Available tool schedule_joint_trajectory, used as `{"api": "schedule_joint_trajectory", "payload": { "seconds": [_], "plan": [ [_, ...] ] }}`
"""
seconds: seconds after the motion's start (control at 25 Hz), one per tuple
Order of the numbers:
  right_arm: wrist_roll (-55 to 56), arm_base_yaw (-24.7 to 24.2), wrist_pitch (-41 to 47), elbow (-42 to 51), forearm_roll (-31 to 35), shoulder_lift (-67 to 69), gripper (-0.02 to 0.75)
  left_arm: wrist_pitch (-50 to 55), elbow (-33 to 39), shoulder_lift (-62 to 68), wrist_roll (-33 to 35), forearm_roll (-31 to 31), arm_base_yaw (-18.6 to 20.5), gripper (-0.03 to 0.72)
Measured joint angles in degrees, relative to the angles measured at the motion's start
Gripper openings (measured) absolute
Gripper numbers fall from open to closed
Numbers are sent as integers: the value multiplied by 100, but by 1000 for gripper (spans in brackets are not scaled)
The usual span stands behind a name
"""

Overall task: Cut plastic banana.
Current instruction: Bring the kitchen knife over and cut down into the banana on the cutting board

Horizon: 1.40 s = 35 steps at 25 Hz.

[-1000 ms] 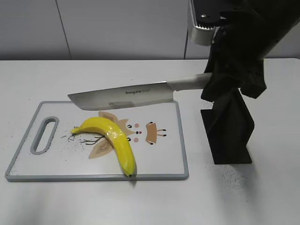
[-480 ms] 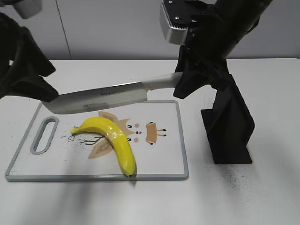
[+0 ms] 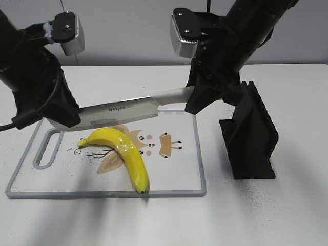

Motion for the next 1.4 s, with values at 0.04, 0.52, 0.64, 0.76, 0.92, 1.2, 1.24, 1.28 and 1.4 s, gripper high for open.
{"api": "schedule_joint_trajectory", "payload": {
  "seconds": [0.04, 0.52, 0.64, 0.76, 0.92, 1.2, 1.24, 1.28, 1.4],
  "plan": [
    [0, 0, -56, 0, 5, 12, 162, -13, 0, 0, 2, 20, 0, 106],
    [-74, 0, -437, 0, 8, 197, 162, -526, 58, 280, 15, 148, 0, -1],
    [-81, 0, -515, 0, 2, 615, 162, -967, 332, 590, -20, 90, 0, -1],
    [-150, 0, -871, 0, -59, 1256, 162, -1773, 767, 1074, -20, -63, -6, 3],
    [-224, -14, -983, -76, -277, 1737, 167, -1968, 769, 1556, 3, -223, -11, 8],
    [-208, -2, -996, -78, -363, 1668, 166, -1769, 592, 1512, -2, -207, -11, 8],
    [-198, 2, -1029, -56, -386, 1613, 165, -1769, 585, 1471, -2, -191, -11, 8],
    [-169, 2, -1066, -44, -407, 1555, 164, -1750, 544, 1431, -6, -160, -11, 8],
    [-155, 11, -1087, -32, -442, 1176, 164, -1578, 399, 1146, -14, -65, -11, 8]
  ]
}}
